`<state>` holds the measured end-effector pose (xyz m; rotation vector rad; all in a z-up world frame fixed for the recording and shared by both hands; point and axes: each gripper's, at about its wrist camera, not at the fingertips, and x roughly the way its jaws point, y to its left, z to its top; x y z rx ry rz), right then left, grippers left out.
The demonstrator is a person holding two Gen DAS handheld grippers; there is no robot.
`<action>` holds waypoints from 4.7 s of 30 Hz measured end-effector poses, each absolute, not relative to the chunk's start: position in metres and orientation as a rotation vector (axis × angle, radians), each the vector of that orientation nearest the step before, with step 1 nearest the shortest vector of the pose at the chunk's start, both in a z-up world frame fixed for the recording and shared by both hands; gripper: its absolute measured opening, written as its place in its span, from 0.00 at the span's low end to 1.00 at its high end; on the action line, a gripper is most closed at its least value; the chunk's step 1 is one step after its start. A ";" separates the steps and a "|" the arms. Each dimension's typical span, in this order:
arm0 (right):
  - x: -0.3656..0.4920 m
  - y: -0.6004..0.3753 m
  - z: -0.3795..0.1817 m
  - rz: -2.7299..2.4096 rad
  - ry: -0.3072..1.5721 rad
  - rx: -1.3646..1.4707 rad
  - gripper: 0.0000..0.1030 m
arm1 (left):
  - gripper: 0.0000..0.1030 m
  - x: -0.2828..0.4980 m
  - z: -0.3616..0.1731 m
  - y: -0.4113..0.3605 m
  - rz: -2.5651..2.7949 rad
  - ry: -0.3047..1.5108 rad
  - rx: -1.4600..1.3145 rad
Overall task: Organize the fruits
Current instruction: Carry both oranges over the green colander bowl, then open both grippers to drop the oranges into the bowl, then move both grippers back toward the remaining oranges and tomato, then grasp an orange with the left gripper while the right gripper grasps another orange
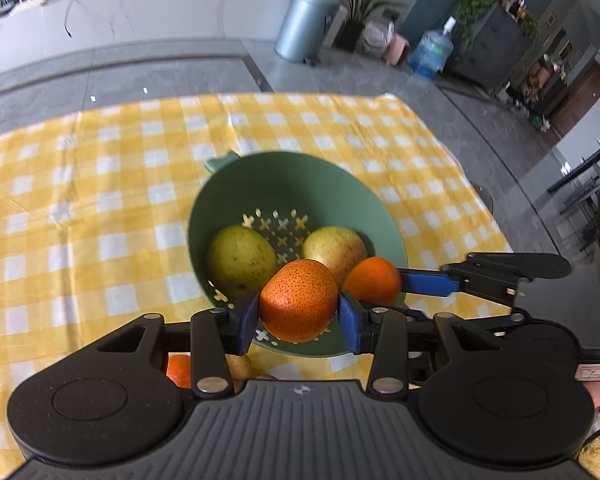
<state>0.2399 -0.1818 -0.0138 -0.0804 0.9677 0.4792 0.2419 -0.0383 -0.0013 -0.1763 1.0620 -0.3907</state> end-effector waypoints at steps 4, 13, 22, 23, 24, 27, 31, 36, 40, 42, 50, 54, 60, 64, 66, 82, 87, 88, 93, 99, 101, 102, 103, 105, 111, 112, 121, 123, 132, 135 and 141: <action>0.259 -0.180 -0.031 0.511 1.054 -0.086 0.40 | 0.46 0.257 -0.016 -0.043 -0.390 1.132 -0.188; 0.283 -0.172 -0.055 0.547 1.159 -0.154 0.40 | 0.47 0.270 -0.037 -0.050 -0.359 1.217 -0.151; 0.289 -0.161 -0.066 0.570 1.209 -0.197 0.40 | 0.47 0.277 -0.044 -0.060 -0.348 1.252 -0.089; 0.289 -0.160 -0.066 0.574 1.205 -0.208 0.40 | 0.47 0.278 -0.044 -0.061 -0.348 1.252 -0.081; 0.288 -0.159 -0.067 0.575 1.207 -0.216 0.40 | 0.47 0.278 -0.045 -0.062 -0.348 1.251 -0.076; 0.287 -0.157 -0.067 0.573 1.207 -0.225 0.40 | 0.47 0.277 -0.046 -0.061 -0.348 1.246 -0.082; 0.287 -0.158 -0.066 0.574 1.203 -0.225 0.40 | 0.48 0.276 -0.046 -0.061 -0.349 1.241 -0.087; 0.286 -0.159 -0.065 0.563 1.201 -0.223 0.45 | 0.58 0.274 -0.043 -0.060 -0.345 1.238 -0.103; 0.283 -0.157 -0.062 0.557 1.188 -0.230 0.54 | 0.64 0.269 -0.035 -0.058 -0.346 1.215 -0.120; 0.280 -0.156 -0.058 0.552 1.175 -0.233 0.60 | 0.64 0.266 -0.030 -0.057 -0.339 1.203 -0.121; 0.256 -0.154 -0.032 0.443 1.036 -0.260 0.65 | 0.65 0.240 0.000 -0.049 -0.305 1.109 -0.123; 0.239 -0.156 -0.020 0.394 0.961 -0.237 0.65 | 0.65 0.220 0.019 -0.048 -0.295 1.050 -0.080; 0.205 -0.161 -0.009 0.319 0.876 -0.177 0.65 | 0.65 0.186 0.040 -0.044 -0.285 0.982 -0.012; 0.183 -0.166 -0.008 0.295 0.866 -0.082 0.65 | 0.65 0.162 0.049 -0.039 -0.276 0.952 0.032; 0.170 -0.167 -0.009 0.290 0.863 -0.038 0.66 | 0.65 0.151 0.051 -0.036 -0.266 0.942 0.067; 0.089 -0.131 -0.037 0.290 0.768 0.048 0.65 | 0.65 0.083 0.038 0.038 -0.261 0.904 0.127; 0.078 -0.118 -0.049 0.327 0.743 -0.014 0.65 | 0.64 0.075 0.020 0.056 -0.251 0.921 0.118; 0.077 -0.115 -0.051 0.334 0.739 -0.031 0.65 | 0.64 0.075 0.016 0.056 -0.254 0.922 0.119; 0.079 -0.107 -0.057 0.379 0.742 -0.054 0.65 | 0.62 0.075 -0.002 0.055 -0.283 0.908 0.092; 0.088 -0.106 -0.062 0.400 0.764 -0.049 0.57 | 0.62 0.091 -0.022 0.043 -0.319 0.886 0.085; 0.094 -0.109 -0.065 0.403 0.786 -0.030 0.49 | 0.62 0.098 -0.030 0.037 -0.310 0.884 0.113; 0.097 -0.110 -0.066 0.404 0.797 -0.021 0.47 | 0.62 0.101 -0.034 0.035 -0.303 0.887 0.127; 0.099 -0.111 -0.068 0.401 0.805 -0.016 0.45 | 0.62 0.105 -0.038 0.032 -0.294 0.888 0.142; 0.104 -0.112 -0.070 0.398 0.813 -0.013 0.44 | 0.62 0.112 -0.046 0.029 -0.283 0.890 0.162; 0.118 -0.113 -0.077 0.432 0.831 0.017 0.43 | 0.62 0.127 -0.065 0.019 -0.286 0.911 0.194; 0.120 -0.113 -0.077 0.437 0.832 0.025 0.43 | 0.62 0.129 -0.067 0.017 -0.284 0.913 0.203; 0.132 -0.112 -0.086 0.444 0.838 0.003 0.43 | 0.56 0.141 -0.081 0.010 -0.248 0.916 0.243; 0.133 -0.110 -0.088 0.447 0.838 -0.010 0.43 | 0.50 0.141 -0.082 0.010 -0.259 0.916 0.231; 0.136 -0.097 -0.090 0.462 0.820 -0.093 0.42 | 0.44 0.135 -0.082 0.015 -0.241 0.901 0.200; 0.136 -0.089 -0.087 0.475 0.797 -0.139 0.42 | 0.43 0.133 -0.078 0.024 -0.206 0.907 0.151; 0.140 -0.068 -0.083 0.513 0.738 -0.246 0.42 | 0.43 0.131 -0.065 0.048 -0.133 0.904 0.049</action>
